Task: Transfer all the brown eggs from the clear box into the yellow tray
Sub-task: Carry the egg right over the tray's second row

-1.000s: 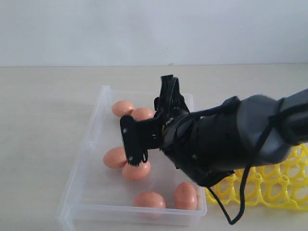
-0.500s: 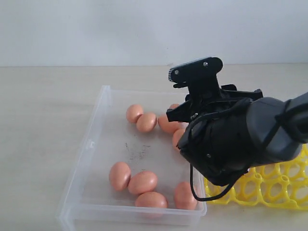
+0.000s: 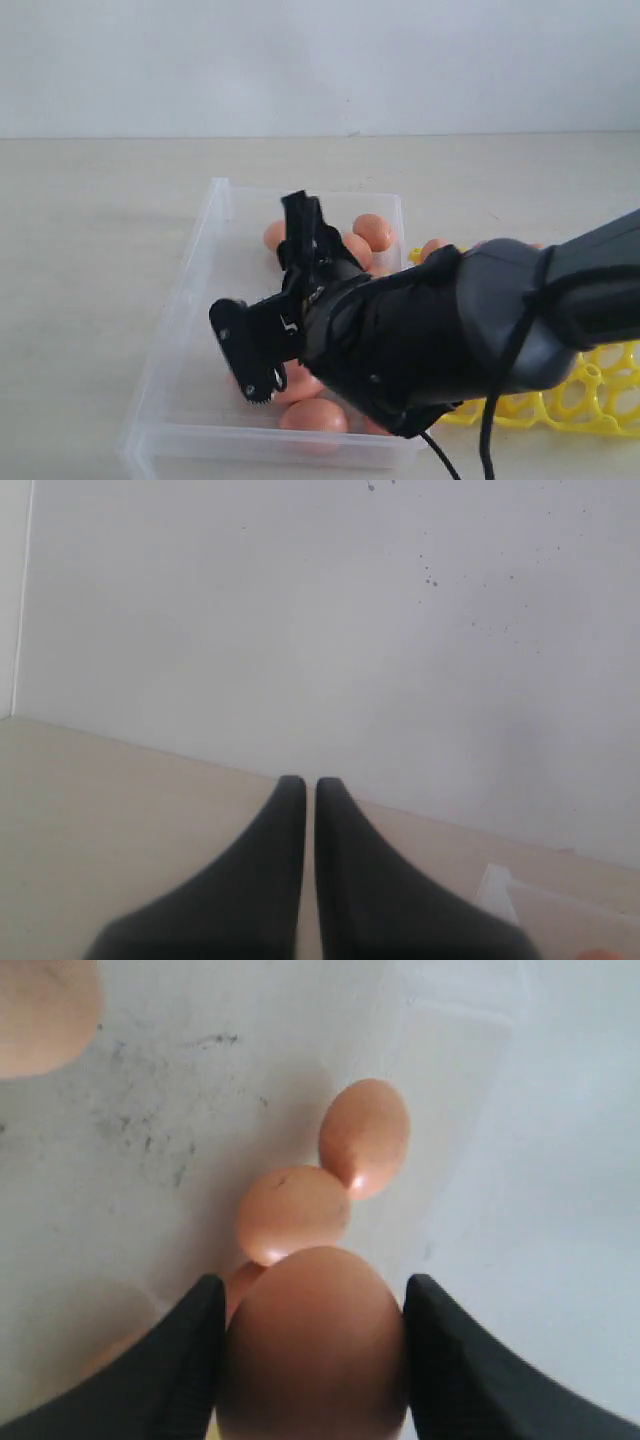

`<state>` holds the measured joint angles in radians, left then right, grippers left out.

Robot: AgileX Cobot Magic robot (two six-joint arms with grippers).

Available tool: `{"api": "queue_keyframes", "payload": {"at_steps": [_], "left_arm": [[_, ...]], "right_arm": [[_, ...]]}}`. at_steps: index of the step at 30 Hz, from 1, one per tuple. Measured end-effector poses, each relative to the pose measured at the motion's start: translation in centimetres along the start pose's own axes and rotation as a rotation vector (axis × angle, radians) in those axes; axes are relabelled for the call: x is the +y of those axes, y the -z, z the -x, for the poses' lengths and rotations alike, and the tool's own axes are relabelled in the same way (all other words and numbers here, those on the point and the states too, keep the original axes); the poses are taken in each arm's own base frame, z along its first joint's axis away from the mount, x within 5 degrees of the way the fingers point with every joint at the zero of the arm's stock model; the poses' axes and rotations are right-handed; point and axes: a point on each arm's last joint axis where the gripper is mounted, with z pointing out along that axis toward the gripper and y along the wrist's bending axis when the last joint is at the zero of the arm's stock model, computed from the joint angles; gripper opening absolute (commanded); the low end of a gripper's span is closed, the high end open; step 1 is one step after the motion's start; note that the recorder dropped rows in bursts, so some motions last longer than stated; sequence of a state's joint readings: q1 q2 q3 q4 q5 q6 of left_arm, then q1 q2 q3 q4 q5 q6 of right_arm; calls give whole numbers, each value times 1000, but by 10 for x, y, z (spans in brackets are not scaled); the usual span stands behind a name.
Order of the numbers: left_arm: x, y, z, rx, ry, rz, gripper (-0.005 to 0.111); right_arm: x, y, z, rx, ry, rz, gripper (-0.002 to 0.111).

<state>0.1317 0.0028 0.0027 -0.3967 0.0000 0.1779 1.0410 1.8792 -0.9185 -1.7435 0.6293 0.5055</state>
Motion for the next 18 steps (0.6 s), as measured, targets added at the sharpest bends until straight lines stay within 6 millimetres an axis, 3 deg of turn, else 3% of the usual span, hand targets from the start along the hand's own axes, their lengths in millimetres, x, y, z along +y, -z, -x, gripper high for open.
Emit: {"api": "queue_keyframes", "payload": {"at_steps": [5, 8, 12, 18], "left_arm": [[0, 0, 0, 0, 0, 0, 4], [0, 0, 0, 0, 0, 0, 4], [0, 0, 0, 0, 0, 0, 4], [0, 0, 0, 0, 0, 0, 4]], "right_arm": [[10, -8, 9, 102, 410, -17, 0], [10, -10, 1, 211, 430, -39, 0], [-7, -3, -8, 304, 90, -160, 0], [-43, 38, -32, 215, -659, -368, 0]]}}
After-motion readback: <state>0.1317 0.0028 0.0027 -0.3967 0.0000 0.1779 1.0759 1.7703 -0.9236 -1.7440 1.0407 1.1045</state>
